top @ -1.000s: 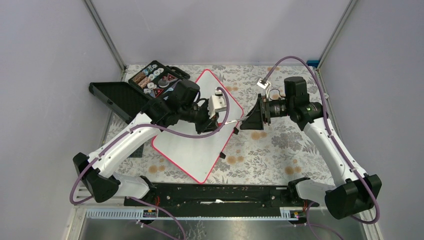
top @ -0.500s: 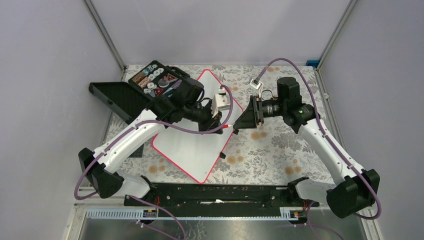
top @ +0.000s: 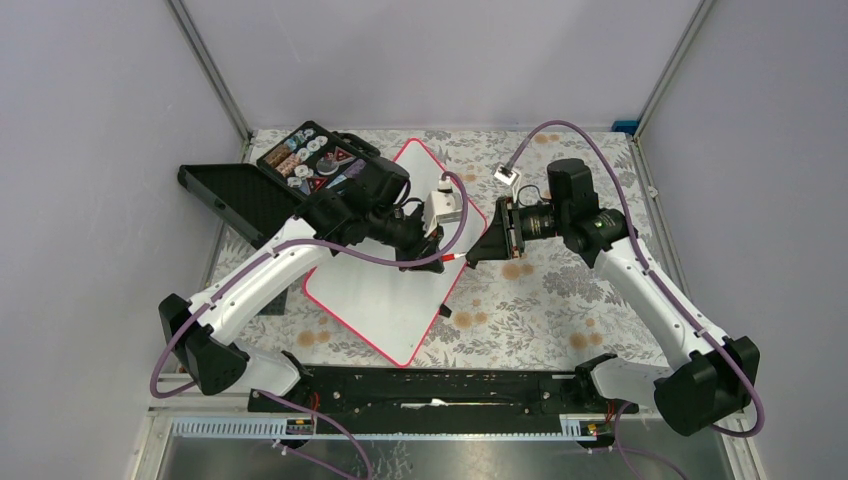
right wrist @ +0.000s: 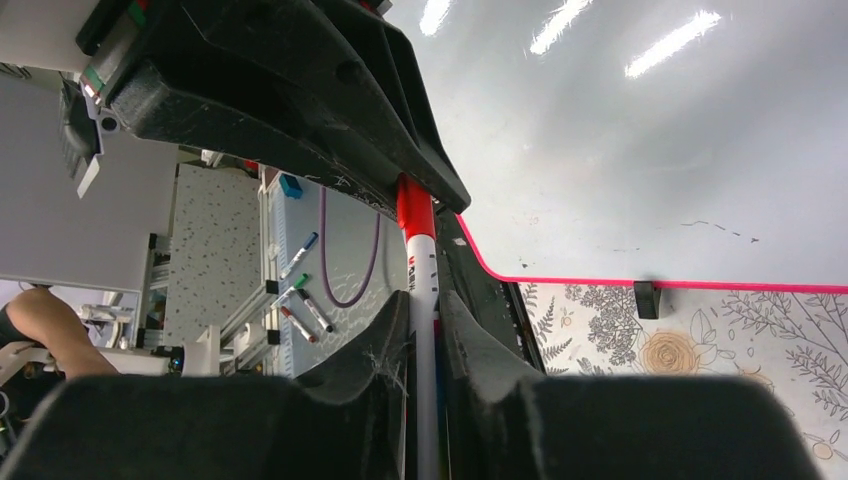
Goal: Write a sentence on the whiteboard
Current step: Open the pen cap from the whiteboard marker, then place the pen cap at the center of the board.
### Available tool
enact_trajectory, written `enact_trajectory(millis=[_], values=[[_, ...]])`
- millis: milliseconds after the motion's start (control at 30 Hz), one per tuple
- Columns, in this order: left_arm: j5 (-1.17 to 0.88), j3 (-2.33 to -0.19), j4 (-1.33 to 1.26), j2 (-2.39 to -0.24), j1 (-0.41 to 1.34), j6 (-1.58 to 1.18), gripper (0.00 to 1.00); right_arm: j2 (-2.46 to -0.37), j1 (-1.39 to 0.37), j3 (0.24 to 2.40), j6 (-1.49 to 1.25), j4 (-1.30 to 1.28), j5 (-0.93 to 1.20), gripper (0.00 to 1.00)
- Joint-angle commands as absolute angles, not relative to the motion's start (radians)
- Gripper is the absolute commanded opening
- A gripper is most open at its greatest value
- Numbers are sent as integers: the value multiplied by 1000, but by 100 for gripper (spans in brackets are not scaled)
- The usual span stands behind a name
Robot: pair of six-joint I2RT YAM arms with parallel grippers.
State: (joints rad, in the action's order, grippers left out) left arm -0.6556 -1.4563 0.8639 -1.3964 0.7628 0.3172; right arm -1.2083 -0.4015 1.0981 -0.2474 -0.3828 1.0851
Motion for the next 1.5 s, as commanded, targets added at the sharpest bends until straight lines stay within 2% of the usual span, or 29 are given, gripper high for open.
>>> enact_trajectory(millis=[0,67,400,933,1067,1200,1467], values=[[-701,-1495,799,-1395,760,316,0,-1205,-423,1137,-206,-406,1082,9],[-712,-1486,800,-1389,760,320,0,-1204,-424,1145,-187,-424,1073,0],[-693,-1429,825,-1369,761,347,0,-1205,-362,1198,-67,-542,1044,0],[-689,-1396,809,-1436,765,350,0,-1302,99,1380,308,-883,1135,0],[-626,-1441,757,-1515,817,330,0,-1346,196,1392,278,-856,1137,0],[-469,-1487,718,-1633,933,344,0,-1365,309,1361,148,-724,1130,0],[-316,-1595,579,-1916,1092,270,1,-1370,395,1274,48,-596,1082,0]])
